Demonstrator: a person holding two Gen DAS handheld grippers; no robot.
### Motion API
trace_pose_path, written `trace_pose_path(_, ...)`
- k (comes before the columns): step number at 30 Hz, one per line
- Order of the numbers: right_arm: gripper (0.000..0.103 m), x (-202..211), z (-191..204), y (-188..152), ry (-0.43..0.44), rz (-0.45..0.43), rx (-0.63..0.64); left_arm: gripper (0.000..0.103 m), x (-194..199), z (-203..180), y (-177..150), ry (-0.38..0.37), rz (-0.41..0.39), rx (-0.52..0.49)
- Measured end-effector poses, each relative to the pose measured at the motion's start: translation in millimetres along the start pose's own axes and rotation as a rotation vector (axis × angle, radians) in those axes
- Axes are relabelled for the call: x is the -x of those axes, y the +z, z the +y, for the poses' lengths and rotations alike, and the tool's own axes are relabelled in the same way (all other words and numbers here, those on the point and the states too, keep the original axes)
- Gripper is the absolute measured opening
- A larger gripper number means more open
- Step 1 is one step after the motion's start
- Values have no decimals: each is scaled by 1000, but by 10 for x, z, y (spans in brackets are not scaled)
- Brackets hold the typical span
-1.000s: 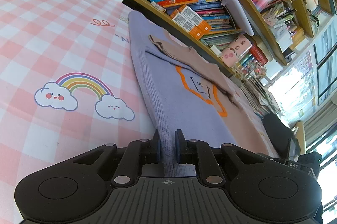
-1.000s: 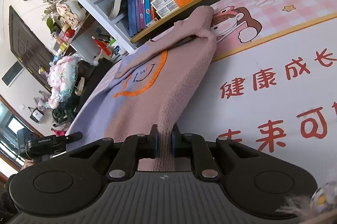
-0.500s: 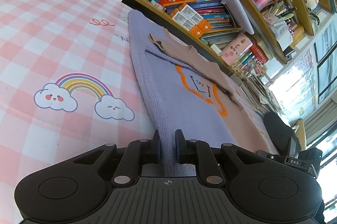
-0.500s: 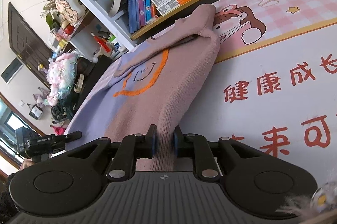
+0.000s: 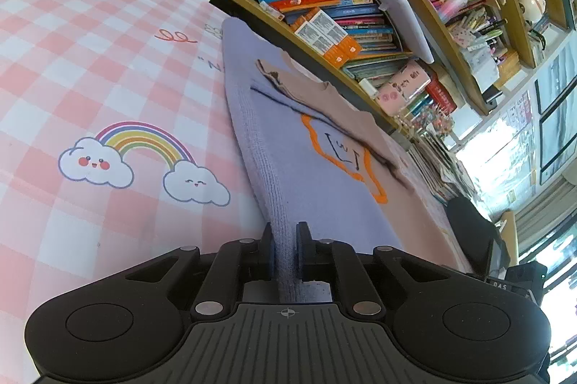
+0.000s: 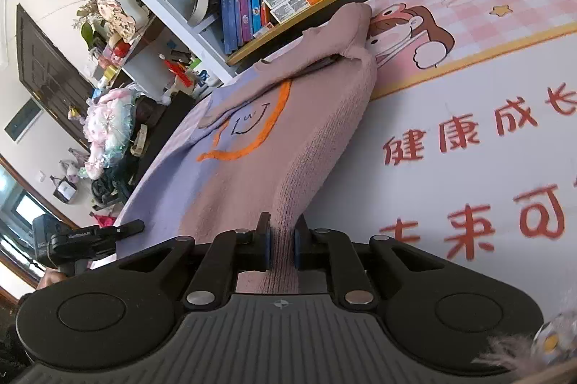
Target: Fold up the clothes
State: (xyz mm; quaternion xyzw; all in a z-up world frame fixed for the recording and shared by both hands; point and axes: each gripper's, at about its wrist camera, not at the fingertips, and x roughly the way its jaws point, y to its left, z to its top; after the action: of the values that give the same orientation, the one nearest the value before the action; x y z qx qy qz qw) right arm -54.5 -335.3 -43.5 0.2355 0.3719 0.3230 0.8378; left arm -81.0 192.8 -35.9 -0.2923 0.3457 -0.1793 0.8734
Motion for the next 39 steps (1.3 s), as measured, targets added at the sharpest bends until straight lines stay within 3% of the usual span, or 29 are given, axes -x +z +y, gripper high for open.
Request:
trace_pose_path(5, 11, 101, -16, -107, 26, 7, -28, 7, 89, 15, -92, -12, 10, 23)
trace_pose_path(9, 11, 303, -63, -295, 97, 54, -92, 7, 286, -22, -275, -44, 40, 87)
trace_pose_path(12, 11, 490, -97, -381, 217, 61, -133, 7, 465, -49, -370, -202, -29, 145)
trace_pose_path(15, 11, 591, -125, -143, 373, -95, -185, 7, 553, -110, -189, -423, -216, 166)
trace_pose_path(18, 11, 529, -146, 298, 493, -286, -228, 7, 373, -162, 190, -514, -337, 223)
trace_pose_path(19, 11, 466, -153, 465, 498, -337, -239, 7, 290, -173, 309, -525, -364, 247)
trace_pose_path(22, 11, 167, -270, 849, 424, -375, -318, 7, -41, -145, 620, -463, -411, 321)
trace_pose_path(25, 12, -182, -416, 1203, 325, -377, -413, 7, -400, 39, 800, -360, -394, 416)
trace_pose_path(29, 18, -641, -719, 1300, 149, -278, -530, 8, -677, 232, 819, -230, -339, 456)
trace_pose_path(30, 22, -694, -774, 1290, 134, -266, -544, 11, -710, 267, 812, -212, -323, 459)
trace_pose_path(33, 32, -749, -897, 1256, 149, -267, -567, 38, -730, 381, 790, -177, -279, 488)
trace_pose_path(34, 35, -690, -910, 1273, 160, -282, -560, 40, -691, 384, 800, -168, -284, 474)
trace_pose_path(36, 56, -531, -834, 1354, 113, -320, -452, 42, -577, 345, 823, -139, -303, 398)
trace_pose_path(39, 66, -340, -642, 1513, -26, -337, -207, 46, -471, 180, 848, -46, -316, 219)
